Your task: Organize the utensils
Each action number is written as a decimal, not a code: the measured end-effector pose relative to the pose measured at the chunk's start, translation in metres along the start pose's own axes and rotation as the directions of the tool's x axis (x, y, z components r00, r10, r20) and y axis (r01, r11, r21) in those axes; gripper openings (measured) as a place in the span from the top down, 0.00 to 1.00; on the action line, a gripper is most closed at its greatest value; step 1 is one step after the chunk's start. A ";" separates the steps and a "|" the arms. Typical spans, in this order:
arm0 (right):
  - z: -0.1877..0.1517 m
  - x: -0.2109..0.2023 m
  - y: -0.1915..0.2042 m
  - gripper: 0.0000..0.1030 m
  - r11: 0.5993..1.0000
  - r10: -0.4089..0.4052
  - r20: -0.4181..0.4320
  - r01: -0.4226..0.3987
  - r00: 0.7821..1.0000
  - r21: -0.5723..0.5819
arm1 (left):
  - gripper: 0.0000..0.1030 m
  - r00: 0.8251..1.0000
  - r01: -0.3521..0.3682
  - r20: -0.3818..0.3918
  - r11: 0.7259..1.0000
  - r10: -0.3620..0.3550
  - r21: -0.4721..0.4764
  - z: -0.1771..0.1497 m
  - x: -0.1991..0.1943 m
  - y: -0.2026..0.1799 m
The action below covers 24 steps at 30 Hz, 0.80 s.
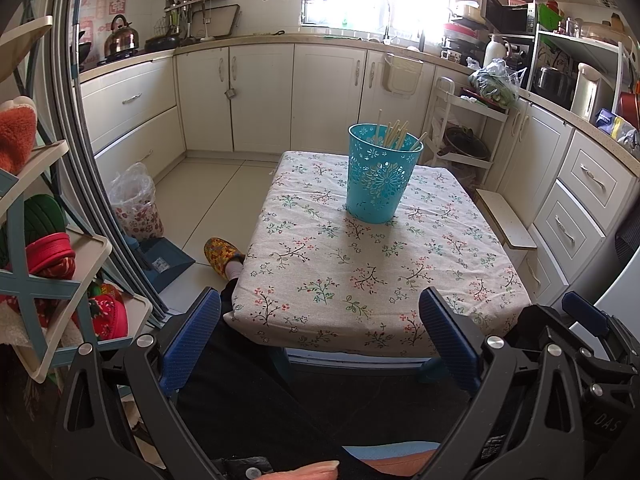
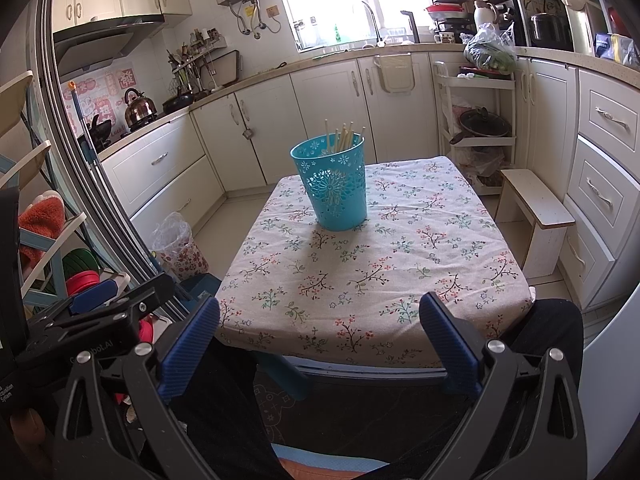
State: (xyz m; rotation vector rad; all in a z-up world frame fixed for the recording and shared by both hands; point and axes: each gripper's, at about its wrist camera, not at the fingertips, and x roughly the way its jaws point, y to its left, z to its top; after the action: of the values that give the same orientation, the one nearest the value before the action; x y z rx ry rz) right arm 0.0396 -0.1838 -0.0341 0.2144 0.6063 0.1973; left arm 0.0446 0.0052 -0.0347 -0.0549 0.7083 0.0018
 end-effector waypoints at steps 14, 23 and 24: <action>0.000 0.000 0.000 0.07 1.000 0.000 0.002 0.000 1.000 -0.002 | 0.07 1.000 0.000 0.001 1.000 0.000 -0.001 0.000 0.000 0.001; 0.002 -0.002 -0.002 0.07 1.000 0.003 0.003 -0.003 1.000 -0.007 | 0.07 1.000 0.000 0.001 1.000 0.000 -0.001 0.000 0.000 0.002; 0.002 -0.002 -0.002 0.07 1.000 0.003 0.003 -0.003 1.000 -0.007 | 0.07 1.000 0.001 0.001 1.000 -0.001 -0.001 0.000 0.000 0.002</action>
State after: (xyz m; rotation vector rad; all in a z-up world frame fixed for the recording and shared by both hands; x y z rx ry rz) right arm 0.0396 -0.1867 -0.0319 0.2088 0.6025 0.2024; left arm 0.0443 0.0069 -0.0347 -0.0559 0.7072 0.0016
